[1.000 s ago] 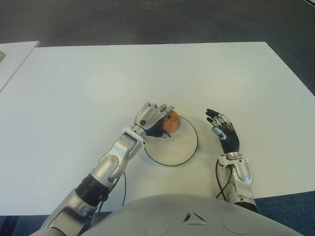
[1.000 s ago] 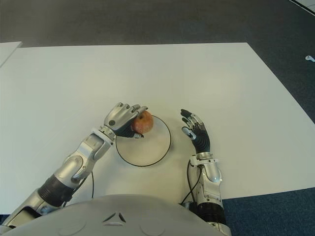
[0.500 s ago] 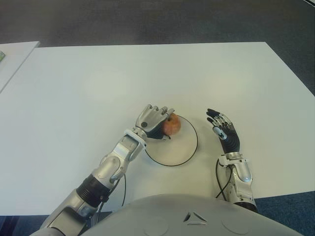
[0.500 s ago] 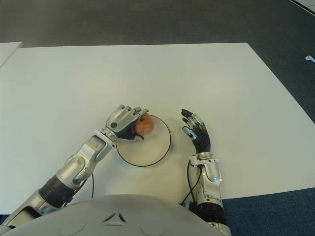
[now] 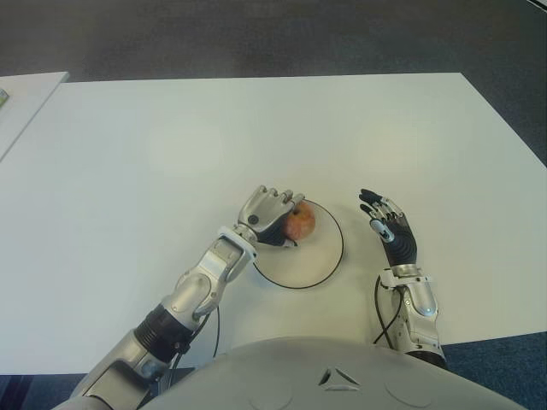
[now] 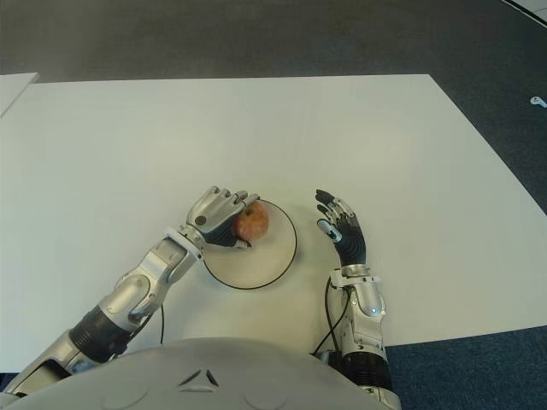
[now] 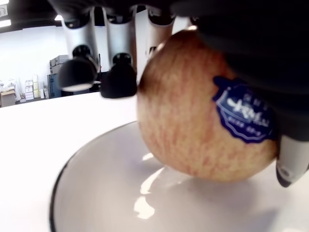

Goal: Put the apples into the plate.

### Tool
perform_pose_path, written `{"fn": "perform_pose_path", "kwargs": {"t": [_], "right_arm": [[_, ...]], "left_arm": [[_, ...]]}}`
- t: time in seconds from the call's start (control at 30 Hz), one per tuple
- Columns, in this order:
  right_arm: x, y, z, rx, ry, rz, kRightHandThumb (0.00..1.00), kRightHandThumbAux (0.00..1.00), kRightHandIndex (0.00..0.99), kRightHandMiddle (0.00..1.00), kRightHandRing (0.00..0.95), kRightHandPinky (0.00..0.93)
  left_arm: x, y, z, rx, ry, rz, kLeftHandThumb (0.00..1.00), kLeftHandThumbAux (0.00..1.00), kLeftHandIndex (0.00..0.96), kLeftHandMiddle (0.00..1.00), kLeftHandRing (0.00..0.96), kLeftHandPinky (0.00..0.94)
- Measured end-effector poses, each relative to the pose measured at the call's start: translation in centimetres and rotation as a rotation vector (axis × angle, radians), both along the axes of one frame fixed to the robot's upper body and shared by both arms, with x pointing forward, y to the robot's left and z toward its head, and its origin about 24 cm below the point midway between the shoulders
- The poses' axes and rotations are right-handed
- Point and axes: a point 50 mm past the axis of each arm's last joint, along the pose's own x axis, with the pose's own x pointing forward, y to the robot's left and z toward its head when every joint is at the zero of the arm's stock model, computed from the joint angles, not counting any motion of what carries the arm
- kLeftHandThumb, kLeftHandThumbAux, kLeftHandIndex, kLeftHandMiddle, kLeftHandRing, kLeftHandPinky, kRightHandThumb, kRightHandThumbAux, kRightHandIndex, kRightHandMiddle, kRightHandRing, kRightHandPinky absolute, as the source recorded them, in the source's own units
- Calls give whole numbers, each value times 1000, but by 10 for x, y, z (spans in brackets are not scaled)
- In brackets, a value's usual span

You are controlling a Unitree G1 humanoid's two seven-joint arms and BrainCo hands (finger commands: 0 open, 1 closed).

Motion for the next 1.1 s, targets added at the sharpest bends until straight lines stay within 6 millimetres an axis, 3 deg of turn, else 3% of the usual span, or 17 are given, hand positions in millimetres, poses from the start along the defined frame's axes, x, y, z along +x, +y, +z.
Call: {"fn": "perform_pose_path", "kwargs": {"t": [0.17, 0.3, 0.37, 0.4, 0.6, 0.7, 0.87, 1.1], "right_arm": [[0, 0, 0, 1, 0, -1, 293, 566, 295, 230, 152, 127], [0, 0, 0, 3, 2, -1, 284, 569, 284, 225, 139, 115], [0, 0, 0, 4, 2, 0, 274, 567, 273, 223, 135, 113], [0, 0, 0, 4, 2, 1, 268, 565, 266, 222, 135, 116], [0, 0, 0, 3, 3, 4, 251, 565, 250, 223, 145, 146], [0, 0, 0, 3, 4, 6, 240, 565, 245, 219, 149, 151], [0, 0, 0, 1, 4, 7, 227, 568, 242, 213, 150, 160], [1, 0, 0, -2, 5, 7, 223, 574, 239, 202, 150, 160]], "left_arm": [[-3, -1, -1, -30, -13, 4, 738, 688, 447, 824, 832, 853], [-6, 0, -2, -71, -6, 14, 704, 694, 436, 777, 752, 706], [-7, 0, -2, -95, 2, 25, 518, 542, 419, 654, 625, 587], [-7, 1, -2, -110, 8, 33, 427, 475, 371, 532, 502, 479], [-12, 1, 0, -157, 17, 65, 216, 345, 167, 192, 161, 154], [-15, 0, 0, -167, 21, 76, 146, 326, 82, 90, 64, 55], [-21, -1, 7, -200, 16, 92, 101, 313, 15, 17, 10, 9], [-24, -6, 18, -254, 12, 88, 101, 308, 0, 1, 0, 0]]}}
